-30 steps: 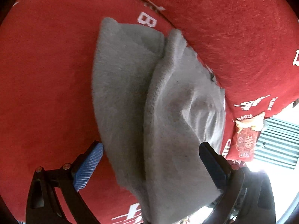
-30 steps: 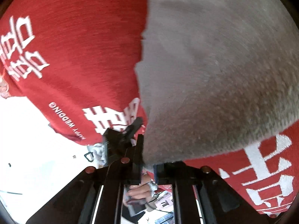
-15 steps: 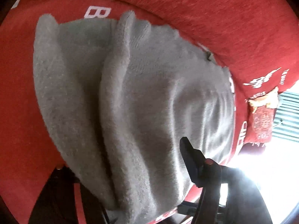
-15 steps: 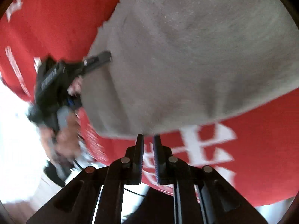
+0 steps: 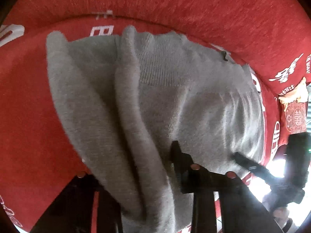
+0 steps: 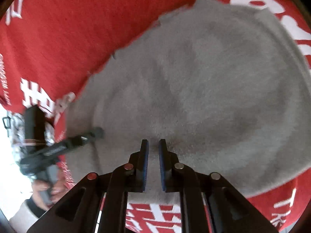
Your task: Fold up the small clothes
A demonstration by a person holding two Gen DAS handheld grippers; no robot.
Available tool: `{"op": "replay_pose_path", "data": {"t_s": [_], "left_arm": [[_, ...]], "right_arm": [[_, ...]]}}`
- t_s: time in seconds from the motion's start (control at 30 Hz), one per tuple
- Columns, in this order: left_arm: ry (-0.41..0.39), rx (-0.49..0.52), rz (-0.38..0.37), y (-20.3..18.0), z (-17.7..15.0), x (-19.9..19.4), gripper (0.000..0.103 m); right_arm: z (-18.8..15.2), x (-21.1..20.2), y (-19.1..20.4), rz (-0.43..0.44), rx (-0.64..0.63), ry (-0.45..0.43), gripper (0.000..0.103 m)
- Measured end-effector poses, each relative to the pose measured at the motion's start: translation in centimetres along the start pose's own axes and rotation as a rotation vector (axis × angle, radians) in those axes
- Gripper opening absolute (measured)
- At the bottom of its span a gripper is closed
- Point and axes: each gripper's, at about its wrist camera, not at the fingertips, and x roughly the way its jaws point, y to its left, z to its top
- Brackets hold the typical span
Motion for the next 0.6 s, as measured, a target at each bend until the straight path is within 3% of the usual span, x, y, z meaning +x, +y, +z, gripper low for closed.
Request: {"op": "replay_pose_path", "data": {"t_s": [0.13, 0.2, 0.37, 0.6], "left_arm": [[-0.067, 0.005, -0.004, -1.6, -0.1, -1.8, 0.023], [-0.112, 0.055, -0.012, -3.7, -0.2, -3.3, 0.023], [-0.169, 0.168, -0.05, -9.9, 0.9, -6.0, 0.018], [-0.156, 0.344, -0.054, -21.9, 3.2, -4.7, 0.018]], "right_arm": [[-0.3, 1.2, 0.6, -0.052, -0.073, 0.015, 0.007], [-0.3, 1.0, 0.5, -0.043, -0.087, 0.03, 0.007], [0.3, -0.9, -2.4, 0.109, 0.014, 0.058, 0.01], [0.2, -6.9, -9.1, 0.223, 0.179, -0.051, 0.011]]}}
